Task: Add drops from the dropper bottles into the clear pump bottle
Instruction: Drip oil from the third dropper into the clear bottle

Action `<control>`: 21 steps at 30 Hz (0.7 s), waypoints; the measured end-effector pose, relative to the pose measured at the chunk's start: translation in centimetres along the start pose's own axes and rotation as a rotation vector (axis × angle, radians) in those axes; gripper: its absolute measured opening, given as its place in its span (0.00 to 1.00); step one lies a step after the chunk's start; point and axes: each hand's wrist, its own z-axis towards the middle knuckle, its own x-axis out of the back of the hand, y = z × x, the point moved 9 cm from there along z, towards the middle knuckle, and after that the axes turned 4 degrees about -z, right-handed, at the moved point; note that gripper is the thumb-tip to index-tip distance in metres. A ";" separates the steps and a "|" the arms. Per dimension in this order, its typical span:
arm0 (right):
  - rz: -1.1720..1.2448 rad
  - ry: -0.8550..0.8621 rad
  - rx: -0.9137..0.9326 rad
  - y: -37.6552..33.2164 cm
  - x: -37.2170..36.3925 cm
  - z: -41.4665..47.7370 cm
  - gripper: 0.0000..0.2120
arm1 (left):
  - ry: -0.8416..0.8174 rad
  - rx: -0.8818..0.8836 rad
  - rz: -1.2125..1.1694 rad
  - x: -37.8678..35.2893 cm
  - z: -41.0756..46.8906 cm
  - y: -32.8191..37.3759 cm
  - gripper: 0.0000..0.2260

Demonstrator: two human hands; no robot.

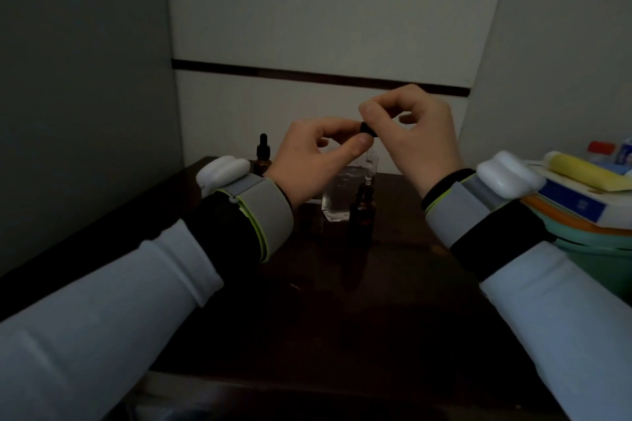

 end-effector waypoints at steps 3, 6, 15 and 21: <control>-0.014 -0.010 -0.009 0.3 -0.1 0.1 0.08 | -0.012 0.015 0.008 0.0 0.0 -0.2 0.07; -0.034 -0.021 -0.006 0.5 -0.1 0.1 0.07 | -0.040 0.082 0.000 -0.2 0.0 -1.0 0.05; -0.028 -0.034 0.013 0.4 0.0 0.1 0.08 | -0.027 0.110 -0.040 0.1 0.0 -0.9 0.07; -0.012 -0.045 0.012 0.4 -0.1 0.1 0.08 | -0.055 0.114 -0.040 -0.4 -0.2 -0.9 0.03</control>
